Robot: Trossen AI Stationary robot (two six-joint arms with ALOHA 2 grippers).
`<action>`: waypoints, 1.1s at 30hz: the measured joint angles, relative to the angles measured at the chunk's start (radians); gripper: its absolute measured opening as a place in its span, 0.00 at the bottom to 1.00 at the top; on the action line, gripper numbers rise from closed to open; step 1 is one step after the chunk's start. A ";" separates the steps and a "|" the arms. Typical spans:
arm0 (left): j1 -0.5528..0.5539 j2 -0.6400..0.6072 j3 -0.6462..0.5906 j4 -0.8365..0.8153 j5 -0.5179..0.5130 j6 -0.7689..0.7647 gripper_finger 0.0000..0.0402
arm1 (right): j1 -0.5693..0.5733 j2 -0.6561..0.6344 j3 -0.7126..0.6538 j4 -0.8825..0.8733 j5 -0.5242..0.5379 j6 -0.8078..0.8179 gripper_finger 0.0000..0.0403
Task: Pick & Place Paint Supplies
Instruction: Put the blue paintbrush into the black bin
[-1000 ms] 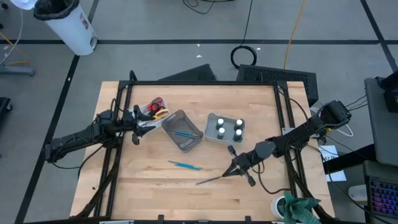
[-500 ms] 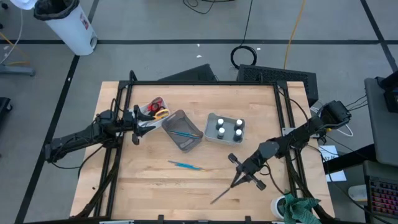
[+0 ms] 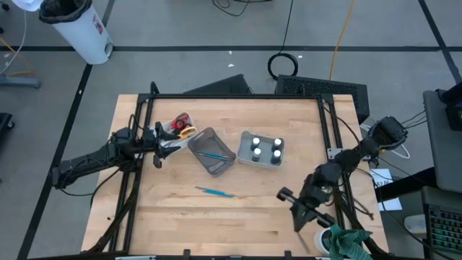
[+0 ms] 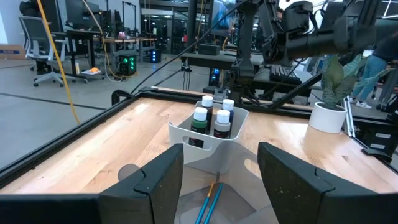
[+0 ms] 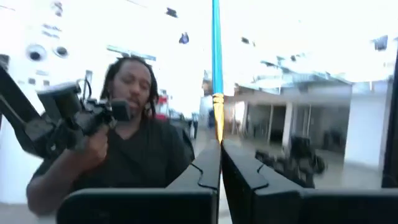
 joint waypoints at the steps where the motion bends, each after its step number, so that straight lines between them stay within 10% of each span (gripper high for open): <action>1: 0.000 0.000 0.000 0.000 0.000 0.000 0.53 | 0.008 0.000 0.000 0.034 0.000 -0.004 0.00; 22: 0.000 0.000 0.000 0.000 0.000 0.001 0.53 | 0.116 0.000 0.001 0.173 0.133 -0.152 0.00; 33: 0.000 0.000 0.000 0.000 0.000 0.000 0.53 | 0.055 0.000 0.002 0.055 -0.110 -0.051 0.00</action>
